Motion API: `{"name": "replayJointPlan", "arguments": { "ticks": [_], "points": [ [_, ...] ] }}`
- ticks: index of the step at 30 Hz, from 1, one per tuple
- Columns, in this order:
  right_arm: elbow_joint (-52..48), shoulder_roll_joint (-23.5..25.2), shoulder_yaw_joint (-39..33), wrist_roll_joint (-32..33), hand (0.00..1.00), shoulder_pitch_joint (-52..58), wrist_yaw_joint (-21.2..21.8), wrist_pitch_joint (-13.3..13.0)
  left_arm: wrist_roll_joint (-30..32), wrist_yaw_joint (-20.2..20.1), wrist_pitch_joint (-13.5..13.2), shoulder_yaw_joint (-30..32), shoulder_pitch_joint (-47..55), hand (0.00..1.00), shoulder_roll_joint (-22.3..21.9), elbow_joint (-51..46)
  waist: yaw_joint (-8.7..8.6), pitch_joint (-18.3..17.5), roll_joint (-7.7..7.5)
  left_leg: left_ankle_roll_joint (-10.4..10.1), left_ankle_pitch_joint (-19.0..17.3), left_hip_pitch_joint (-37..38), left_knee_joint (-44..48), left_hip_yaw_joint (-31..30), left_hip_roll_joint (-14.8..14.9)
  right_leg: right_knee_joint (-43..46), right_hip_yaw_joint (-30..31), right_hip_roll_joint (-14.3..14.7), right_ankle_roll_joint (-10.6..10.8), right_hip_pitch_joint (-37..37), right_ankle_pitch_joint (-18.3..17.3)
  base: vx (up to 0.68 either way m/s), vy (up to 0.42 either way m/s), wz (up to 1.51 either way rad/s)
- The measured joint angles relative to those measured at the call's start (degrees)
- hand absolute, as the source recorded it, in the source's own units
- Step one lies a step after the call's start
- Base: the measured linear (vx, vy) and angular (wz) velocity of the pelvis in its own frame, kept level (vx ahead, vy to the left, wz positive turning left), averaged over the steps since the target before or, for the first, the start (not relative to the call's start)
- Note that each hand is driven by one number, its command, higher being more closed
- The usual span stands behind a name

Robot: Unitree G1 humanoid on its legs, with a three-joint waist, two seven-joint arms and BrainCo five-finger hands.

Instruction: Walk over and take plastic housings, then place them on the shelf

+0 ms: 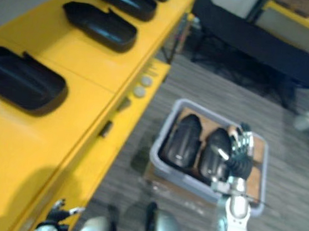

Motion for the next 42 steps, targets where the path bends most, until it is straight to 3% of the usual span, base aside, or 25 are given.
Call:
{"name": "replayJointPlan", "arguments": {
  "ticks": [3, 5, 7, 8, 11, 12, 14, 15, 16, 19, 23, 30, 36, 42],
  "points": [
    [-0.3, -1.0, 2.2, -2.7, 0.0, -3.1, -2.7, 0.6, -0.7, -0.1, -0.1, 1.1, 1.4, 0.0, 0.1, 2.1, 1.48, -0.4, -0.25, -0.3, 1.7, -2.4, -0.8, 3.1, 1.3, -2.0, 0.1, -4.9, -0.8, 4.1, -1.9, -0.15, 0.011, -0.71],
    [-1.2, -1.2, 2.7, -3.7, 0.0, -4.9, -4.2, 2.7, -1.3, -0.1, -0.1, 2.8, 3.0, 0.0, 0.0, 2.1, 2.69, -1.2, -1.01, -1.2, 2.6, -4.2, -1.0, 4.5, 1.9, -5.6, -0.1, -6.9, -1.1, 5.9, -2.0, -0.12, -0.079, -0.48],
    [-1.6, -1.9, 3.4, -4.2, 0.0, -6.7, -6.0, 5.5, -2.1, -0.1, -0.1, 4.8, 4.6, 0.0, -0.2, 2.3, 3.34, -2.4, -1.71, -2.5, 3.9, -6.9, -0.7, 5.4, 3.0, -13.1, -2.2, -8.0, 0.0, 8.0, -1.4, -0.12, -0.165, -0.34],
    [-1.6, -2.1, 3.8, -4.3, 0.0, -7.5, -7.0, 7.1, -3.7, -0.1, -0.4, 5.6, 4.9, 0.0, 0.2, 3.2, 3.9, -2.7, -1.56, -3.5, 4.8, -8.2, -0.8, 5.9, 3.6, -17.3, -3.9, -8.0, 2.3, 8.4, 0.0, -0.11, -0.218, -0.26],
    [-1.3, -2.5, 3.2, -4.2, 0.0, -7.9, -9.8, 10.6, -3.9, 0.2, -3.0, 6.8, 5.4, 0.0, 0.6, 4.3, 4.3, -3.9, -3.49, -5.6, 6.8, -10.8, 0.0, 5.6, 3.4, -25.6, -7.4, -8.2, 10.1, 9.5, 5.9, -0.11, -0.286, -0.11],
    [-0.5, -2.9, 2.2, -4.1, 0.0, -8.0, -11.3, 12.2, -4.5, 0.2, -4.0, 7.0, 5.3, 0.0, 0.0, 4.0, 4.32, -4.1, -3.35, -6.8, 7.6, -12.0, 0.7, 3.8, 3.5, -28.3, -8.0, -7.3, 12.0, 10.3, 4.7, -0.12, -0.385, -0.14],
    [1.9, -4.0, -0.2, -4.0, 0.0, -8.7, -13.8, 14.1, -7.4, 0.3, -4.8, 6.7, 4.9, 0.0, -4.0, 3.7, 4.19, -3.3, -0.51, -8.3, 9.3, -13.3, -1.0, -2.1, 3.7, -31.2, -7.8, -4.8, 11.1, 10.0, 6.7, -0.11, -0.275, -0.25],
    [2.7, -4.1, -1.4, -4.1, 0.0, -8.3, -14.7, 14.4, -8.4, 0.3, -4.9, 6.4, 4.9, 0.0, -5.1, 3.6, 3.81, -3.1, 0.12, -8.6, 10.2, -13.2, -2.3, -2.6, 3.6, -32.0, -7.9, -4.4, 10.8, 10.0, 7.2, -0.09, -0.165, -0.1],
    [4.0, -4.1, -4.2, -4.1, 0.0, -6.7, -17.0, 15.3, -8.6, 0.3, -5.5, 5.3, 5.3, 0.0, -6.8, 3.6, 2.96, -2.5, 0.54, -9.1, 12.5, -12.5, -5.6, -2.9, 3.0, -33.1, -7.9, -4.2, 10.3, 9.7, 7.8, -0.07, -0.117, 0.0],
    [6.1, -4.2, -9.3, -4.0, 0.0, -6.5, -20.2, 15.3, -9.6, 0.7, -7.2, 4.3, 5.8, 0.0, -6.9, 1.2, 2.78, -0.1, 0.75, -9.9, 15.6, -11.7, -10.9, -4.6, 1.3, -34.1, -7.7, -4.3, 9.7, 7.9, 7.9, -0.13, -0.105, -0.11],
    [14.0, -6.3, -13.4, -1.7, 0.0, -12.6, -25.0, 15.3, -9.9, 0.8, -8.8, 1.7, 5.6, 0.0, -6.5, -0.6, 2.67, 2.8, 1.32, -9.2, 18.0, -12.0, -14.2, -6.2, -0.7, -34.4, -8.4, -5.3, 9.5, 6.4, 9.2, -0.07, -0.009, 0.08],
    [29.9, -18.6, -14.8, 2.5, 0.0, -27.4, -27.4, 14.9, -12.9, -0.2, -8.3, 0.0, 3.9, 0.0, -6.2, -0.3, 3.25, 4.3, 3.81, -7.7, 19.1, -18.0, -13.7, -12.3, -4.7, -33.2, -11.1, -7.9, 10.9, 2.9, 10.7, 0.0, 0.056, 0.29],
    [41.3, -26.6, -11.9, 7.2, 0.0, -40.0, -30.8, 15.0, -14.1, -1.8, -8.6, -2.4, 3.3, 0.0, -5.9, 2.1, 5.85, 6.7, 5.9, -7.0, 18.6, -22.6, -10.8, -14.9, -6.5, -30.5, -12.5, -9.3, 10.9, -0.6, 10.6, -0.06, 0.075, 0.18],
    [44.6, -33.0, -9.8, 7.1, 0.0, -46.1, -30.6, 18.0, -15.5, -2.2, -9.1, -4.4, 1.5, 0.0, -5.9, 4.2, 6.41, 8.2, 8.23, -6.9, 18.1, -27.7, -7.8, -16.3, -7.5, -28.6, -12.8, -10.5, 10.9, -4.6, 10.6, -0.08, 0.06, 0.07]
  ]
}}
